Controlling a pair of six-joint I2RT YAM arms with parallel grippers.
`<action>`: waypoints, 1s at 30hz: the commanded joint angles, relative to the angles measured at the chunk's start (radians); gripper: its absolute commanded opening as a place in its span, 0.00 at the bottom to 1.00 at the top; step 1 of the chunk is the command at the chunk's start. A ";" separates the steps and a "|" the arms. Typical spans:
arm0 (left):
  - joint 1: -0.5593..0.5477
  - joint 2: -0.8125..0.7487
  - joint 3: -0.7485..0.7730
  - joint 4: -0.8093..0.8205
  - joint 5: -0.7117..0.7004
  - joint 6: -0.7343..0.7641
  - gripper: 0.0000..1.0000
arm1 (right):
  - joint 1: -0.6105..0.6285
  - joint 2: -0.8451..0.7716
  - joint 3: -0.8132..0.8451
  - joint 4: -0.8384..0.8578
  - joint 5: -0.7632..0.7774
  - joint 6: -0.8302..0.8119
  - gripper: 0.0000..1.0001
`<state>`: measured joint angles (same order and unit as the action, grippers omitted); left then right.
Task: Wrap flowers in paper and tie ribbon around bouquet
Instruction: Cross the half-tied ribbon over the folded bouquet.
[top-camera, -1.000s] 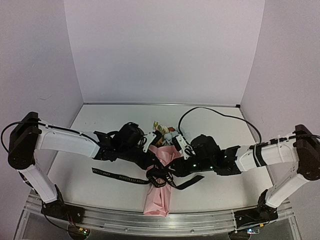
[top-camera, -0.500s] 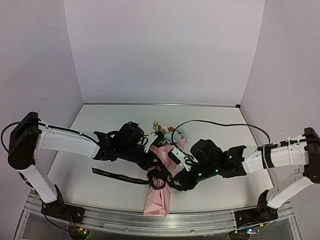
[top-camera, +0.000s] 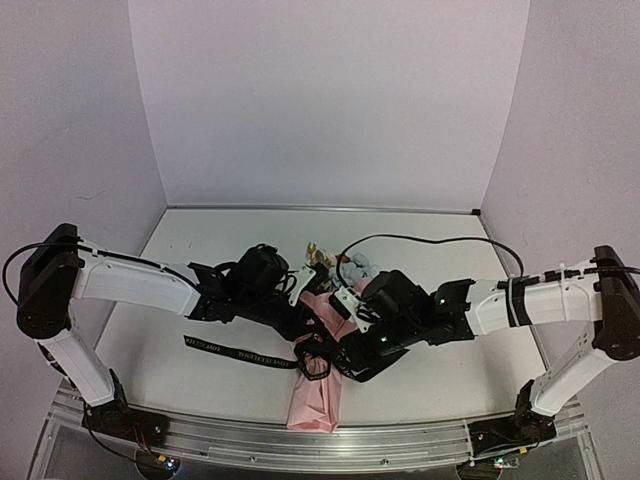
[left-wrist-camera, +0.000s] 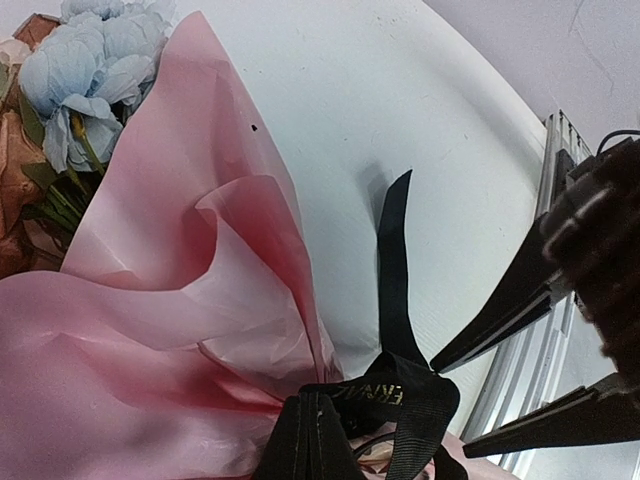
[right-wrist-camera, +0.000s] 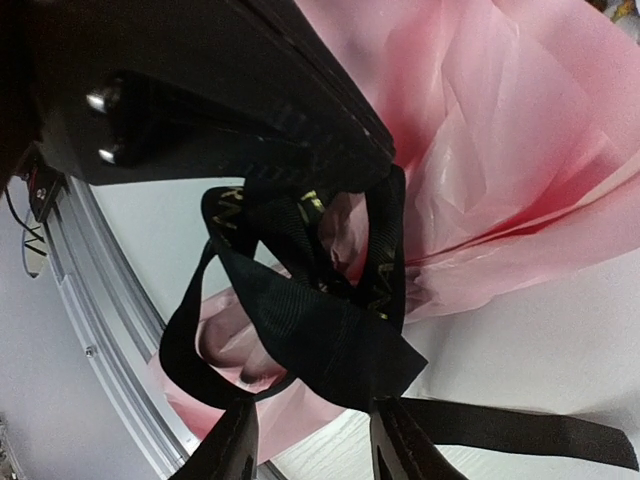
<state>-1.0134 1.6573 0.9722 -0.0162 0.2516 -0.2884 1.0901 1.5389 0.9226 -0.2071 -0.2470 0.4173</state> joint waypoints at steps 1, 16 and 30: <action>-0.001 -0.006 0.005 0.042 0.018 0.003 0.00 | 0.009 0.014 0.038 -0.022 0.049 0.038 0.39; 0.000 -0.030 -0.034 0.105 0.040 0.038 0.00 | 0.009 0.007 0.074 -0.117 0.101 0.155 0.34; -0.001 -0.034 -0.038 0.109 0.125 0.104 0.00 | 0.010 -0.004 0.115 -0.208 0.060 0.188 0.35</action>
<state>-1.0134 1.6482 0.9211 0.0620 0.3389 -0.2157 1.0950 1.5566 1.0103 -0.3637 -0.1844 0.6292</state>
